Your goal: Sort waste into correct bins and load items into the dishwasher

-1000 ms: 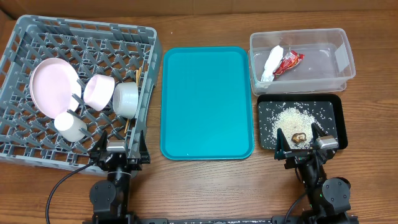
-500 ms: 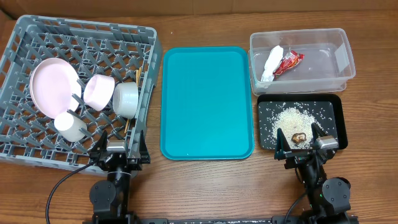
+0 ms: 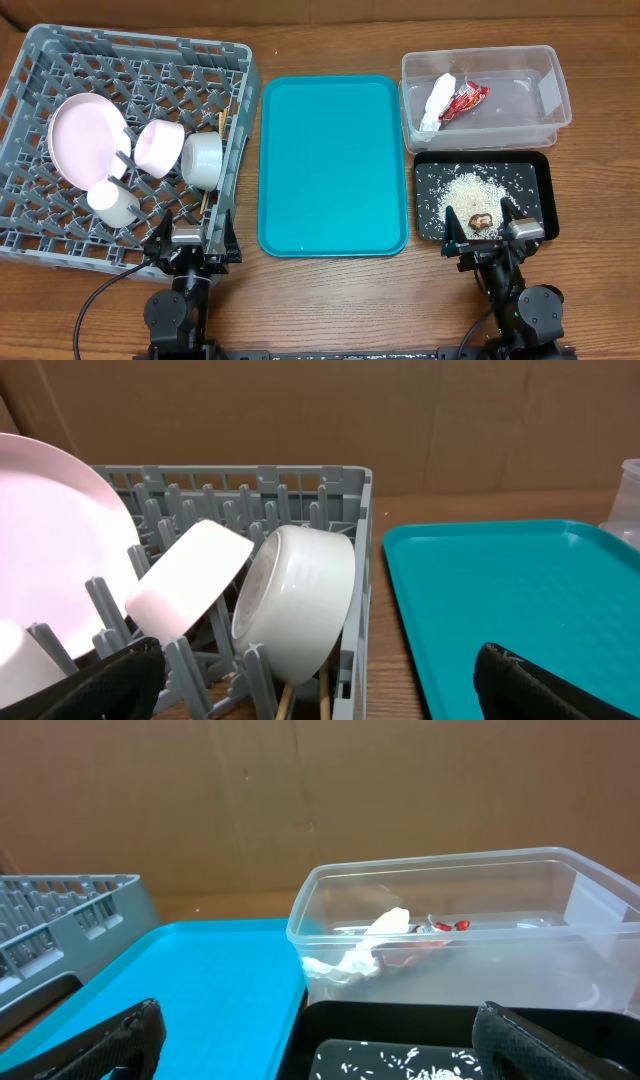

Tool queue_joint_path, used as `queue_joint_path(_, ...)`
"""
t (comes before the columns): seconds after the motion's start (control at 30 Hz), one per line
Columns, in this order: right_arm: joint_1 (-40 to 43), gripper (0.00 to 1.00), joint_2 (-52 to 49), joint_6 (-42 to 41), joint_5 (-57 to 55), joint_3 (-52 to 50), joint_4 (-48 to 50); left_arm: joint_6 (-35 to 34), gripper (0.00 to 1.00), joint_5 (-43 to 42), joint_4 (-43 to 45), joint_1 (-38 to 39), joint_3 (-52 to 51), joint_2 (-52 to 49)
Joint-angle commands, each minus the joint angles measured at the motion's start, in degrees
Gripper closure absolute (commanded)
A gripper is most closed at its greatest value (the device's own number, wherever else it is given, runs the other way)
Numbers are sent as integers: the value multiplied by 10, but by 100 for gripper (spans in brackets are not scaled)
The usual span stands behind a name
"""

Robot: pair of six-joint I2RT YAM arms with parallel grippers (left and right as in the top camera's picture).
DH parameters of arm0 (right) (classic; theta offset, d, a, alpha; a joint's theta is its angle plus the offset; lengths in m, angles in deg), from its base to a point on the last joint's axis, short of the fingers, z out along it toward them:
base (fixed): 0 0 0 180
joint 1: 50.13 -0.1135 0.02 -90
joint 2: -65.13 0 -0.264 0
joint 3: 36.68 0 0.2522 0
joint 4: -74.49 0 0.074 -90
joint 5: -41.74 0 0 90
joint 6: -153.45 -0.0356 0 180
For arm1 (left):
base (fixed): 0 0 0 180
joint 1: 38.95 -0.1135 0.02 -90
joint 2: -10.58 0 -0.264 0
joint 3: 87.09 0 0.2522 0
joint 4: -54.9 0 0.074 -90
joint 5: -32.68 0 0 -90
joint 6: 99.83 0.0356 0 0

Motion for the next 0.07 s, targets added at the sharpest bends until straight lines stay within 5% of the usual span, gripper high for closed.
queue_joint_path(0.0, 0, 0, 6, -2, 0, -6, 2, 11, 0, 2, -1, 3, -2, 6)
queue_joint_path(0.03, 0, 0, 6, -2, 0, -6, 2, 11, 0, 2, -1, 3, -2, 6)
